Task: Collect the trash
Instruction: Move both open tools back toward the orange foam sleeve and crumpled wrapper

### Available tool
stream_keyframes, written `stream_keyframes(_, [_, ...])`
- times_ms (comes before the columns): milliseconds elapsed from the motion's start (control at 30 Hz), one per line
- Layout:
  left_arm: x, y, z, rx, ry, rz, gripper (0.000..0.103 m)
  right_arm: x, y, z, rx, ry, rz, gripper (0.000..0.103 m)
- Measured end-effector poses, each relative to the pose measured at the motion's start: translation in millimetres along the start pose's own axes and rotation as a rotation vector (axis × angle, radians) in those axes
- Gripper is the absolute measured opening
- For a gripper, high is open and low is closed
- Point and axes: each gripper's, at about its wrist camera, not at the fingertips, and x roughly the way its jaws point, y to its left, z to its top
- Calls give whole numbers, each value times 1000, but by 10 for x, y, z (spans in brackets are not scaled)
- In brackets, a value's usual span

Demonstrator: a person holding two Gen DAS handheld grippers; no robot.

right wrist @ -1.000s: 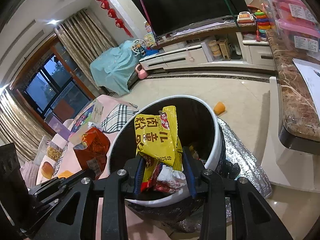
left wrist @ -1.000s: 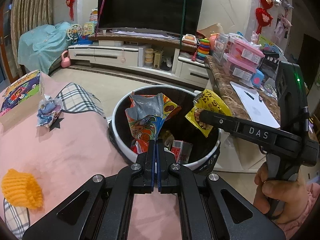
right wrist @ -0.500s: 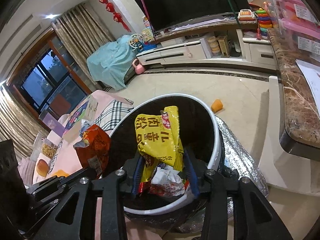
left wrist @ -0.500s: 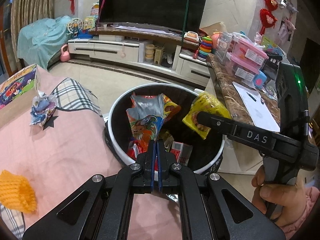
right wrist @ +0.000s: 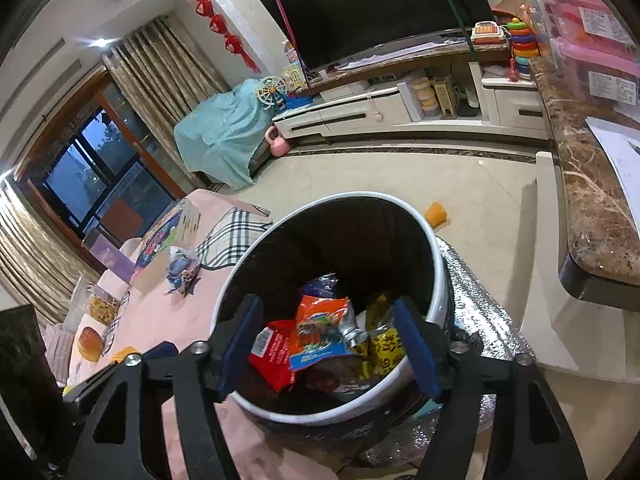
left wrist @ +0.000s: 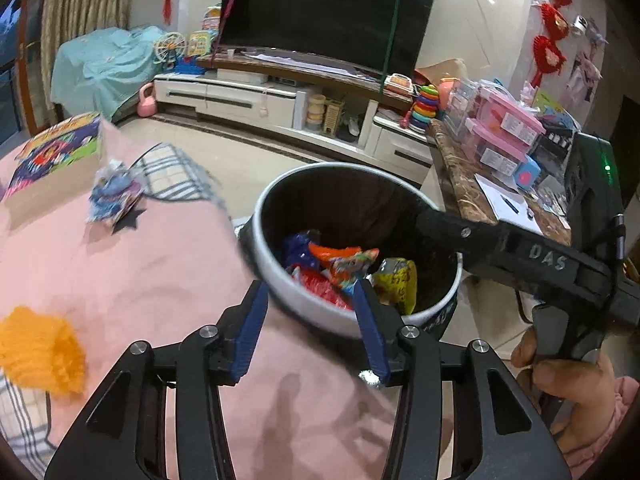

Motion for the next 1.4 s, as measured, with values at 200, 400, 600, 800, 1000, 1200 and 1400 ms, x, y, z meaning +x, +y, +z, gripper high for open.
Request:
stream_keyframes(200, [-127, 240, -204, -60, 6, 22, 47, -28, 163, -112, -19, -1, 18, 86])
stream_keyframes(400, [-285, 457, -413, -115, 5, 44, 48, -44, 348, -250, -41, 7, 49, 89])
stream_keyframes(600, [-463, 709, -640, -177, 4, 68, 49, -61, 490, -359, -32, -6, 88, 90])
stream_keyframes(800, [-581, 982, -764, -230, 0, 104, 49, -32, 691, -492, -47, 13, 122, 90])
stream_keyframes(1000, [-638, 1290, -779, -294, -18, 178, 49, 37, 893, -588, -80, 38, 145, 90])
stream_keyframes(1200, [-588, 1565, -817, -341, -1, 213, 49, 106, 1055, -660, -104, 58, 161, 90])
stream_keyframes(1400, [-567, 1760, -796, -363, -1, 240, 52, 264, 1278, -707, -143, 92, 181, 90])
